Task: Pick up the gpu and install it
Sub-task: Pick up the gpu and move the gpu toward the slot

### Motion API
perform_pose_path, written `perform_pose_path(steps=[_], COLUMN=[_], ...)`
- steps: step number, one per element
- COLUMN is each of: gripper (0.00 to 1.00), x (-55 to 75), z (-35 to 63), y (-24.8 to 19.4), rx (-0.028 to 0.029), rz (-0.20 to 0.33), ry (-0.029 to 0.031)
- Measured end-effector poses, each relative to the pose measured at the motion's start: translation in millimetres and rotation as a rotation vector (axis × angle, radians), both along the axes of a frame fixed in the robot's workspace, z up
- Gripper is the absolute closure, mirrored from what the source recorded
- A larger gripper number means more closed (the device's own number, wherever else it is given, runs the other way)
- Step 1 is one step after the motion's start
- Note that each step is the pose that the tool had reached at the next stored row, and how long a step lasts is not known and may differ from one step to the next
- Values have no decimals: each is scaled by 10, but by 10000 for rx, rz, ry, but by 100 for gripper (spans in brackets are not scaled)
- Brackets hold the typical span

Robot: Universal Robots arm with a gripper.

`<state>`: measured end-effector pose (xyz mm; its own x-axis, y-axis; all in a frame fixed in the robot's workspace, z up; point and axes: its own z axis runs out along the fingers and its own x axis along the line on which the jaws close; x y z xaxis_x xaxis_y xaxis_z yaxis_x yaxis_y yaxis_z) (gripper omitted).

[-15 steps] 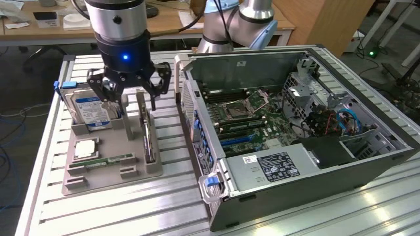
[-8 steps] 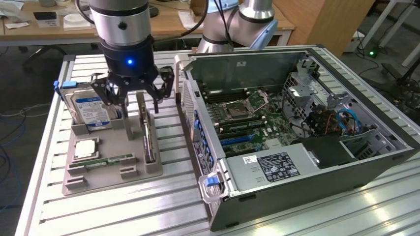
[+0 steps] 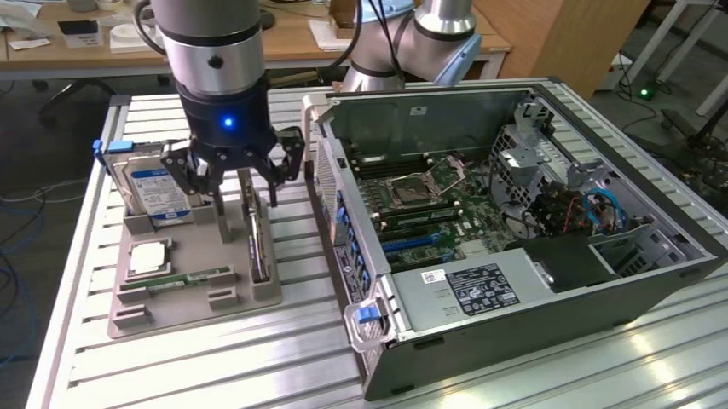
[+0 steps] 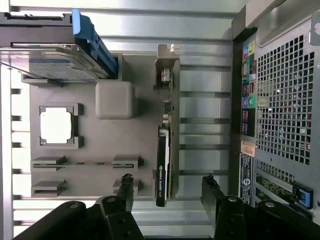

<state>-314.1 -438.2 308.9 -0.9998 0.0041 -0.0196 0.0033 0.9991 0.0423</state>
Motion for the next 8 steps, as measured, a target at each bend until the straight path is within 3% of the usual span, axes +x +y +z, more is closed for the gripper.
perform_pose_path(steps=[8], gripper=[34], x=[39], z=[-98], y=[-5], rx=[-1], rz=[-11], ry=[1])
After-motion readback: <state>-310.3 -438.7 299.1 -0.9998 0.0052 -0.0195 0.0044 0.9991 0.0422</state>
